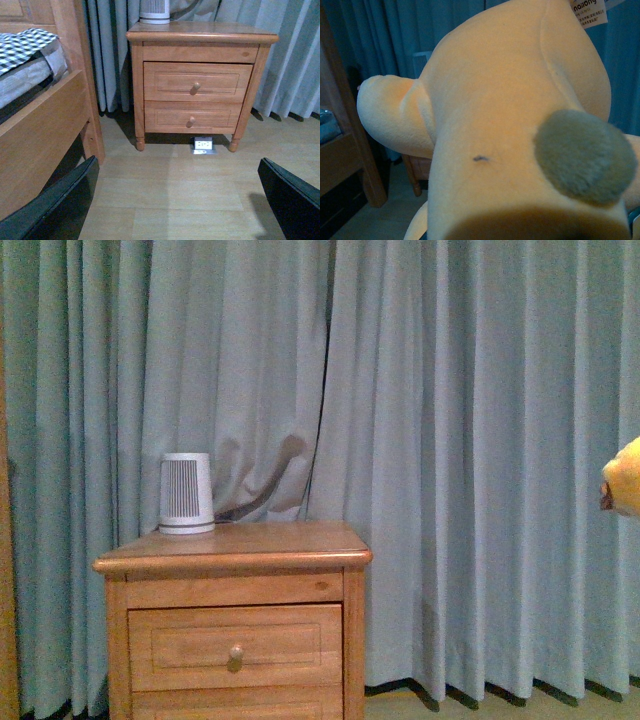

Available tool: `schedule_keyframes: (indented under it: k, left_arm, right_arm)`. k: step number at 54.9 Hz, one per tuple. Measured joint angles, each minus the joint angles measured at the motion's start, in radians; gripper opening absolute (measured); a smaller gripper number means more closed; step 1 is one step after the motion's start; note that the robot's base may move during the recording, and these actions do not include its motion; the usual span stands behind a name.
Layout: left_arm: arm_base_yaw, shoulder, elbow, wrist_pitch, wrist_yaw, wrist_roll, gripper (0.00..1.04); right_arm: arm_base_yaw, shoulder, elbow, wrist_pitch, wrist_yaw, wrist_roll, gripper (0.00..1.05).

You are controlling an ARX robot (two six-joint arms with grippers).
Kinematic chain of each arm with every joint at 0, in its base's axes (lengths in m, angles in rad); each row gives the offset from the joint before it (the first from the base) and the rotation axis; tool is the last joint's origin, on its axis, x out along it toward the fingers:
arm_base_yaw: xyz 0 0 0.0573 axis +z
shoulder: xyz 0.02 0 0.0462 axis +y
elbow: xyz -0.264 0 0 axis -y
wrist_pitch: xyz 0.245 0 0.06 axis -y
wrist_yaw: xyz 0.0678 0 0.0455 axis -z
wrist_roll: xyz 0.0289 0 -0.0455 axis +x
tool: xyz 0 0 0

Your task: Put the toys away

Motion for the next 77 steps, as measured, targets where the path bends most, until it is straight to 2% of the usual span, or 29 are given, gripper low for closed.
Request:
schedule_keyframes:
  k: [77]
  left_arm:
    - [0.0,0.0,0.0,0.0,0.0,0.0,0.99]
  right_arm:
    - [0.0,0.001,0.0,0.0,0.001,0.002,0.2]
